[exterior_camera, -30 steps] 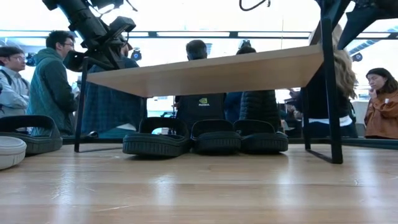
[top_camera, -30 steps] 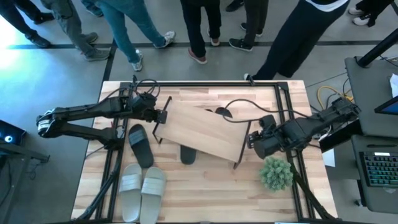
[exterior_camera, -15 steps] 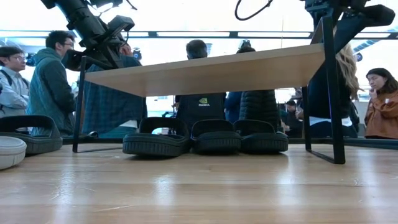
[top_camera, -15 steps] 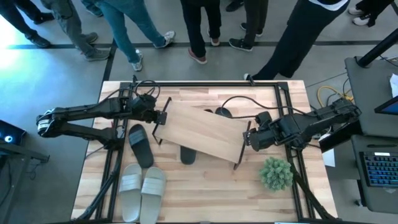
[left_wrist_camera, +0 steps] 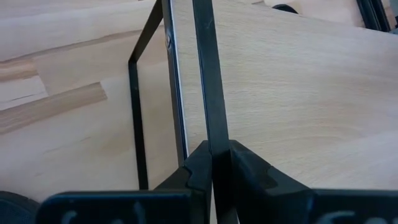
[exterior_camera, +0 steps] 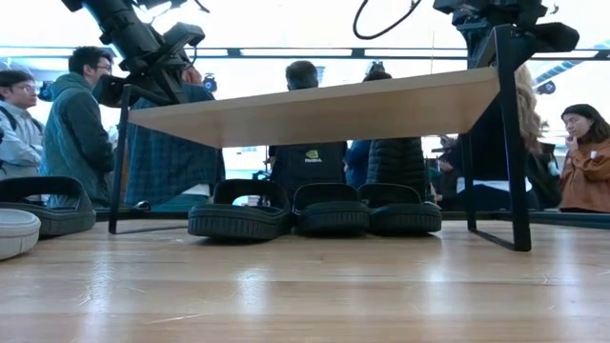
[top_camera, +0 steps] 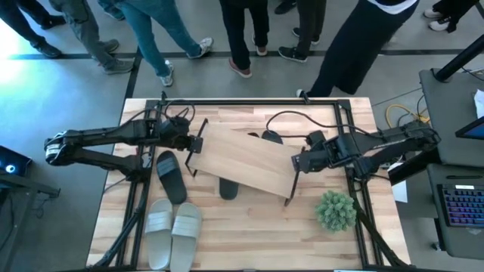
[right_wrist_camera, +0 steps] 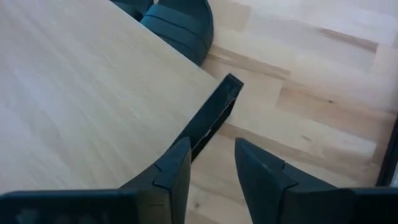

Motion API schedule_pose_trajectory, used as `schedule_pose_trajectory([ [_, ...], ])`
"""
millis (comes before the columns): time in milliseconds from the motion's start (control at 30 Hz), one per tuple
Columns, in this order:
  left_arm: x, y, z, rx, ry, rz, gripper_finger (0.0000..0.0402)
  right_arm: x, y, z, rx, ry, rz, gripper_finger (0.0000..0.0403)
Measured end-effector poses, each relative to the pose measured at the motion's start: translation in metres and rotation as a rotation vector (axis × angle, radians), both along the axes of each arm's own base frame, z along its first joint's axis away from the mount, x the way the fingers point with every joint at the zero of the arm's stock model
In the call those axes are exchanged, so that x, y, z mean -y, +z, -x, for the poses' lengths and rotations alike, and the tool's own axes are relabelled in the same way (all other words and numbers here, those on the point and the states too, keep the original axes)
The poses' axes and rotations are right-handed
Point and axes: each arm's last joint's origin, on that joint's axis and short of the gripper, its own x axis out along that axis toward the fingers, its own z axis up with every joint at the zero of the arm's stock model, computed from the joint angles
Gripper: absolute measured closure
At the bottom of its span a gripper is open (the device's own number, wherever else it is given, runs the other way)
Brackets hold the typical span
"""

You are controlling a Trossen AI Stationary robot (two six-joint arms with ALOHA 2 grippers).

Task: Pick and place slides into the shelf
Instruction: Adjust the shelf

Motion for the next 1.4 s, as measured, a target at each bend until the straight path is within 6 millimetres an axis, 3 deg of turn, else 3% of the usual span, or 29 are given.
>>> schedule_pose_trajectory([
  [933, 0.017, -0.004, 0.000, -0.002, -0.012, 0.040, 0.0377, 0.032, -0.008, -0.013, 0.038, 0.001, 0.015, 0.0312],
  [1400, 0.025, -0.001, 0.007, -0.022, -0.038, 0.018, 0.0258, 0.044, -0.005, -0.020, 0.081, 0.026, 0.056, 0.0268],
])
